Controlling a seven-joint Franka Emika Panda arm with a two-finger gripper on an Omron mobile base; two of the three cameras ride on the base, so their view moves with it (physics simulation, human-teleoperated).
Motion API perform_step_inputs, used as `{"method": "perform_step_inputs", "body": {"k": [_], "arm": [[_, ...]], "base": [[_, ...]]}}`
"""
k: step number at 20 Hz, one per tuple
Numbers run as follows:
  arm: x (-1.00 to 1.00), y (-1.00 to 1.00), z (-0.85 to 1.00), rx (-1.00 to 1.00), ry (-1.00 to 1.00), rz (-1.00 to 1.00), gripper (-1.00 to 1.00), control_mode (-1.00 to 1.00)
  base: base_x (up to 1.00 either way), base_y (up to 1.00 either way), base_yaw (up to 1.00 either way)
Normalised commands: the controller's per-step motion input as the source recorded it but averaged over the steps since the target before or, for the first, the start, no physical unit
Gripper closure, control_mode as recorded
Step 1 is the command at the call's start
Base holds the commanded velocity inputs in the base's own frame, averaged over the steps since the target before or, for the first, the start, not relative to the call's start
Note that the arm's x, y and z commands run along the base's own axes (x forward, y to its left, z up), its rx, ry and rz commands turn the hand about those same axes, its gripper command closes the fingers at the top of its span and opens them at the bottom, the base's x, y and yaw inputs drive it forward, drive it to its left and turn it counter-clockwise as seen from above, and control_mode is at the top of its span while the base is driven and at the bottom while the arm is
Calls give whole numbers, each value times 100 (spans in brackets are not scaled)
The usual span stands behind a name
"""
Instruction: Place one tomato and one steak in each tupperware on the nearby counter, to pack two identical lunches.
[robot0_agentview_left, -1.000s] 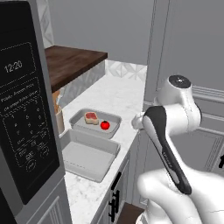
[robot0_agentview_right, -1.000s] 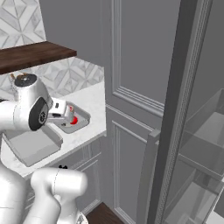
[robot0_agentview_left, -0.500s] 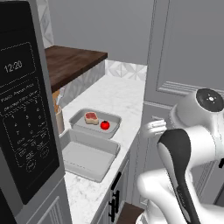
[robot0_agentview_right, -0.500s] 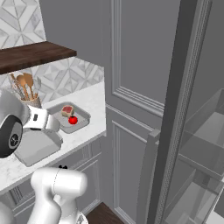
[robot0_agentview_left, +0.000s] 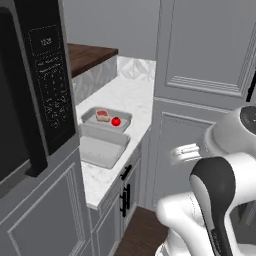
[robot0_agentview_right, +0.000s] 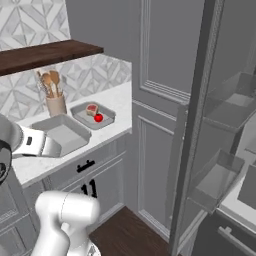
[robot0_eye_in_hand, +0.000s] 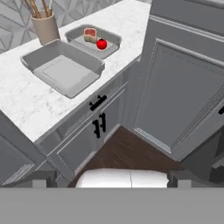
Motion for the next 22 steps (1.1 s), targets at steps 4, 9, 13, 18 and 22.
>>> {"method": "perform_step_inputs", "body": {"k": [4,9,13,18,22], "arm": [[0,0,0,0,0,0,-100,100],[0,0,0,0,0,0,-100,100],[0,0,0,0,0,0,-100,100],[0,0,0,0,0,0,-100,100],[0,0,0,0,0,0,-100,100]], "base": [[-100,-38,-10],[-37,-100,-27],[-16,-100,-28],[-6,-88,-29],[24,-43,-43]]}}
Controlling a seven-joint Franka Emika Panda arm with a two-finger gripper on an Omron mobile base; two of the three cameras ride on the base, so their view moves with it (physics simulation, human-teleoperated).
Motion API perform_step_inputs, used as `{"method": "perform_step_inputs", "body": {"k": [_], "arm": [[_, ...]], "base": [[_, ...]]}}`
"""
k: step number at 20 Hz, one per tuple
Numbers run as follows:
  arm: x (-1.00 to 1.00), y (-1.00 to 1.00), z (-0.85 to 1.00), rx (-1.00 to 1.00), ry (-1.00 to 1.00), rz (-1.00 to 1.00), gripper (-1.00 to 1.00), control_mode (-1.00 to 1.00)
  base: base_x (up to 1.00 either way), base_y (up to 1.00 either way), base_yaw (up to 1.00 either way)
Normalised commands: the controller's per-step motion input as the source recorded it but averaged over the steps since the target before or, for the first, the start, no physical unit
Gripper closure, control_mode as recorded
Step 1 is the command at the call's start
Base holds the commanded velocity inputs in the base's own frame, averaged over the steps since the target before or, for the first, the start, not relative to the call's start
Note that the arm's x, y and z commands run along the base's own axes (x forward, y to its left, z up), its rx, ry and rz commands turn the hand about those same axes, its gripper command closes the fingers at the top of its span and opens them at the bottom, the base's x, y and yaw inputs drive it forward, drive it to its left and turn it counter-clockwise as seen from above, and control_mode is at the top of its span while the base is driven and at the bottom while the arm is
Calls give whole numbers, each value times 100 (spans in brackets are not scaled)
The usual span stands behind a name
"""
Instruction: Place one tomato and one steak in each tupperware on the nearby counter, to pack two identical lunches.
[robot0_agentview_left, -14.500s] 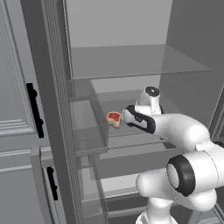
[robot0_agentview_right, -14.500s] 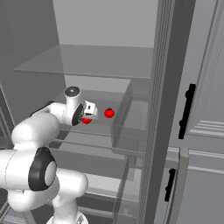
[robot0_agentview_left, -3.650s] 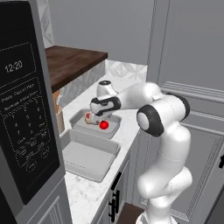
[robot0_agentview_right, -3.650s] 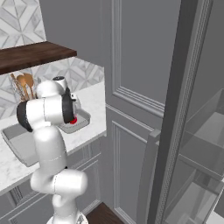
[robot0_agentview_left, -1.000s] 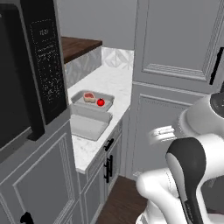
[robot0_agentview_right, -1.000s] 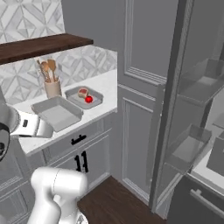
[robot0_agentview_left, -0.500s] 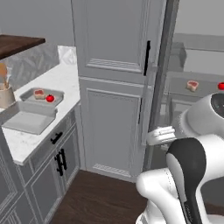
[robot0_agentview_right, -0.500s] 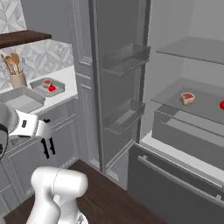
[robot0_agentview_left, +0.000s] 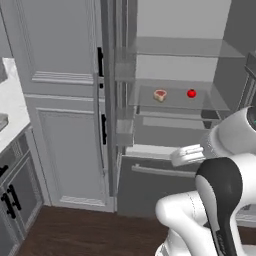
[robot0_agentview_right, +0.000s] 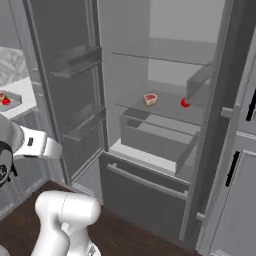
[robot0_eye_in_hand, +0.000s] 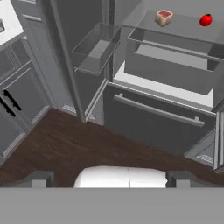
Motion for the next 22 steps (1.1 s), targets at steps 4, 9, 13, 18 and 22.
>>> {"method": "perform_step_inputs", "body": {"k": [4,9,13,18,22], "arm": [[0,0,0,0,0,0,-100,100],[0,0,0,0,0,0,-100,100],[0,0,0,0,0,0,-100,100],[0,0,0,0,0,0,-100,100],[0,0,0,0,0,0,-100,100]], "base": [[46,-1,-53],[56,0,-41],[83,-4,-19],[83,0,-16],[65,0,-16]]}}
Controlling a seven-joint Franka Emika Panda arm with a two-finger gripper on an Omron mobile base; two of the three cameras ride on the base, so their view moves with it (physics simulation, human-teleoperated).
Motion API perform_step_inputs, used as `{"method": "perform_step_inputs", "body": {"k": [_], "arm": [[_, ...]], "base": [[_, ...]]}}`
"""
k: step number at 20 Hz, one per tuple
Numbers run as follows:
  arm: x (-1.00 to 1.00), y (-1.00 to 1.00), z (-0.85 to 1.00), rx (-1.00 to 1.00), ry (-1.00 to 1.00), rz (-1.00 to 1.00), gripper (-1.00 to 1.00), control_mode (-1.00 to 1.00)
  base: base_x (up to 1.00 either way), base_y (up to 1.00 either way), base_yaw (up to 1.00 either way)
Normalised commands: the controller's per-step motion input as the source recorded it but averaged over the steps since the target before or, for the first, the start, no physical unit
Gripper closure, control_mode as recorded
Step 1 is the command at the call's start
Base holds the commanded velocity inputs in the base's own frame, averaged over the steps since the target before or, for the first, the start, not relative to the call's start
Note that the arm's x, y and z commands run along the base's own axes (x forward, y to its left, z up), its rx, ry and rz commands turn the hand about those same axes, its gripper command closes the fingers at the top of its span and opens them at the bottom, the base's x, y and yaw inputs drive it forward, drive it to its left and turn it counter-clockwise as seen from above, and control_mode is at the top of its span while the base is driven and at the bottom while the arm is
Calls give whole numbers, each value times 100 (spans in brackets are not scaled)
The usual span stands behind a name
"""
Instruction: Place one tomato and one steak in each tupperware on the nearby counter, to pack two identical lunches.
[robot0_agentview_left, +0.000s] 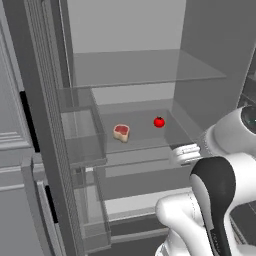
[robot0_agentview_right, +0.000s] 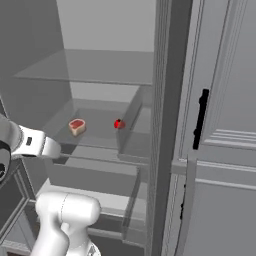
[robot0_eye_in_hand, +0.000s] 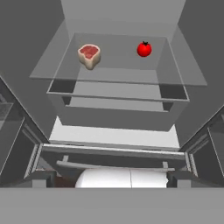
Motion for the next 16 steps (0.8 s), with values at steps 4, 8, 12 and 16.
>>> {"method": "perform_step_inputs", "body": {"k": [4,8,12,16], "arm": [[0,0,0,0,0,0,-100,100],[65,-8,-6,1,5,-2,-100,-100],[79,-19,-15,3,8,0,-100,-100],[83,-13,-32,0,7,0,-100,-100]], "base": [[53,0,-16],[14,0,-1],[0,0,0],[0,0,0]]}}
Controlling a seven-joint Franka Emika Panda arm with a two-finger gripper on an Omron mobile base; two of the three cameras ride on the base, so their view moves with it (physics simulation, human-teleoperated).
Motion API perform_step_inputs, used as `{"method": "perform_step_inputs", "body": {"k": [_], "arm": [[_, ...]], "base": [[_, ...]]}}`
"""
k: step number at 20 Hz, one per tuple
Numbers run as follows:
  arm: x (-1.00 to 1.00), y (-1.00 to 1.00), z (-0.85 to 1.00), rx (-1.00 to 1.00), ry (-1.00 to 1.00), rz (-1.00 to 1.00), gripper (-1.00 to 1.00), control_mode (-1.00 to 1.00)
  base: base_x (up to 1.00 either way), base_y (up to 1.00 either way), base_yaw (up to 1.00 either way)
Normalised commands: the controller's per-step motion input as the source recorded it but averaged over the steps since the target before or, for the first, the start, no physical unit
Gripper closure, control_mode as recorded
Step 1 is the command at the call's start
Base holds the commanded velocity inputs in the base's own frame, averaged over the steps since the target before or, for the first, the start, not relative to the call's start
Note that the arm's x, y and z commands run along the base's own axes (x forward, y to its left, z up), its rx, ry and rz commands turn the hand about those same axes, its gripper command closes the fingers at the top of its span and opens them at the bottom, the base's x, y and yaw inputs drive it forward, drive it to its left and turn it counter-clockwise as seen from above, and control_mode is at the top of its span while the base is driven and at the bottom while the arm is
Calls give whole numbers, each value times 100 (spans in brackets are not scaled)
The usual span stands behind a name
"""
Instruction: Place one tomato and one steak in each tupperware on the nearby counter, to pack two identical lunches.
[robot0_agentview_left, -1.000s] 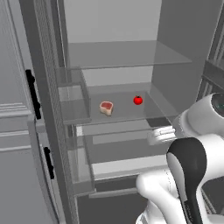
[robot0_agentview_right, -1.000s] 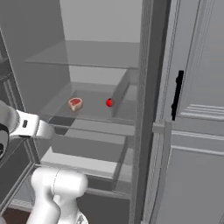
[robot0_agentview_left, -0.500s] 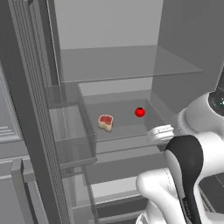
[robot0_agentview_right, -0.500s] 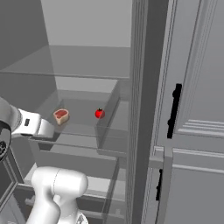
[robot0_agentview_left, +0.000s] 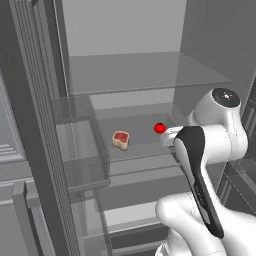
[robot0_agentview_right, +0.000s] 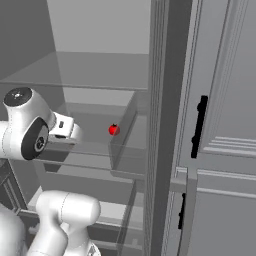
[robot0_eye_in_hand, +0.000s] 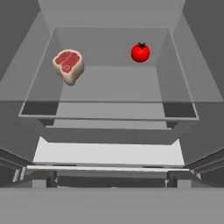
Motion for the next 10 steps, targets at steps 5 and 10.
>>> {"method": "perform_step_inputs", "body": {"k": [5,10], "arm": [[78,-23,-35,2,5,0,-100,-100],[63,-38,-33,3,0,0,-100,-100]], "base": [[0,0,0],[0,0,0]]}}
